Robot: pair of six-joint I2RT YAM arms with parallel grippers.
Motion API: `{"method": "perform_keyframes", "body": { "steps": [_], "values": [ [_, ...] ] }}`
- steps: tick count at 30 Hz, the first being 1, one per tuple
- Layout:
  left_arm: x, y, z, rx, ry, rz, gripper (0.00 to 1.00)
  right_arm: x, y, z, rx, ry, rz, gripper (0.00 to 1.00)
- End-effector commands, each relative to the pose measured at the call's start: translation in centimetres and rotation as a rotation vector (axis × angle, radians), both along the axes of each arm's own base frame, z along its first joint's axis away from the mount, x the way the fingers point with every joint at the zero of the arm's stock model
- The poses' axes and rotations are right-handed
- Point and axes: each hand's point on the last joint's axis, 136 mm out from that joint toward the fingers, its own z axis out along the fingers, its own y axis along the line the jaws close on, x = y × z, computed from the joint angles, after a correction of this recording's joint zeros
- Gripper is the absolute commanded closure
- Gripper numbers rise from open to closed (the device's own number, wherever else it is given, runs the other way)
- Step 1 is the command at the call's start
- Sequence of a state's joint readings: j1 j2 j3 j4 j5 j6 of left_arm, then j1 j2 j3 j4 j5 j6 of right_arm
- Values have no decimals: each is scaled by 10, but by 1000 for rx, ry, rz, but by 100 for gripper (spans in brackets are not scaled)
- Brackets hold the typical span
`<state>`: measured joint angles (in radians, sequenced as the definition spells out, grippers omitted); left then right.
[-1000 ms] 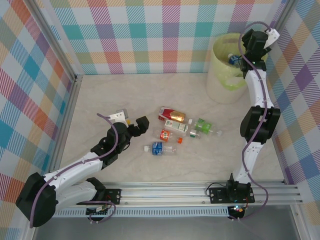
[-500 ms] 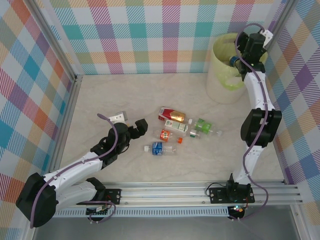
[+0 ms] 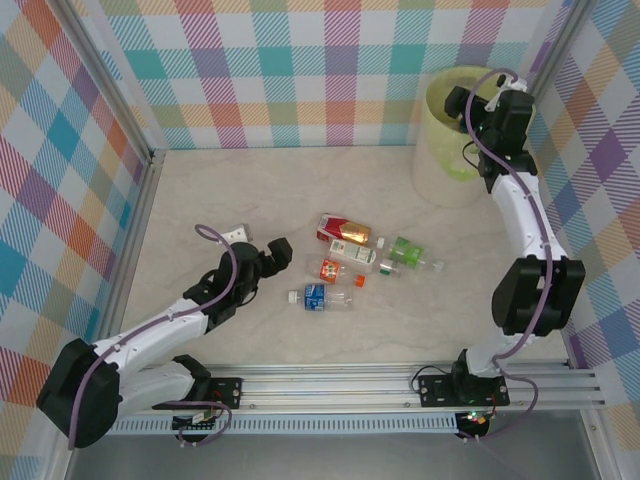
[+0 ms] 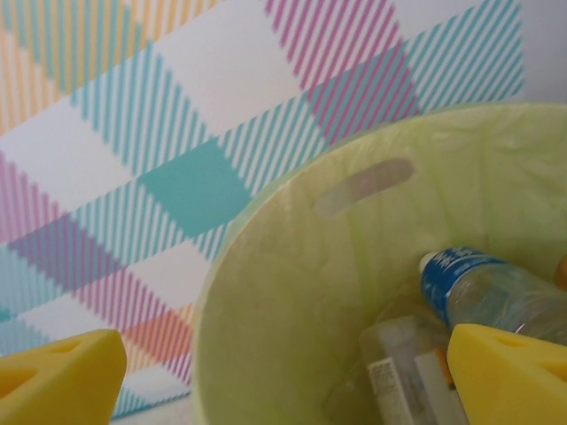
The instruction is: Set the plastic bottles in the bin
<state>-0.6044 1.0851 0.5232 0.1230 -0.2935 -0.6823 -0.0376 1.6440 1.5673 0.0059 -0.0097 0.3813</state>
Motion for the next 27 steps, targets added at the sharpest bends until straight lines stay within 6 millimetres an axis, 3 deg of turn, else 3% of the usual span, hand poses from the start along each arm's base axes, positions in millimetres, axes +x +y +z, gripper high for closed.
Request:
{"method": "perform_keyframes", "body": {
  "steps": [1, 6, 9, 13, 17, 20, 27],
  "values": [
    [9, 0, 10, -19, -17, 22, 0, -31, 34, 14, -24, -47, 183, 6],
    [13, -3, 7, -20, -9, 17, 0, -69, 53, -25, -6, 86, 294, 6],
    [14, -2, 3, -21, -2, 25, 0, -95, 65, -68, -12, 210, 374, 5],
    [15, -1, -1, -23, 0, 35, 0, -122, 61, -133, -61, 395, 379, 4],
    [18, -1, -1, -24, 2, 38, 0, -145, 75, -179, -20, 561, 486, 4],
    [19, -1, -2, -27, 3, 38, 0, -153, 83, -208, -38, 682, 522, 6],
    [19, 0, -3, -38, 11, 46, 0, -169, 95, -264, -310, 898, 626, 3]
  ]
}}
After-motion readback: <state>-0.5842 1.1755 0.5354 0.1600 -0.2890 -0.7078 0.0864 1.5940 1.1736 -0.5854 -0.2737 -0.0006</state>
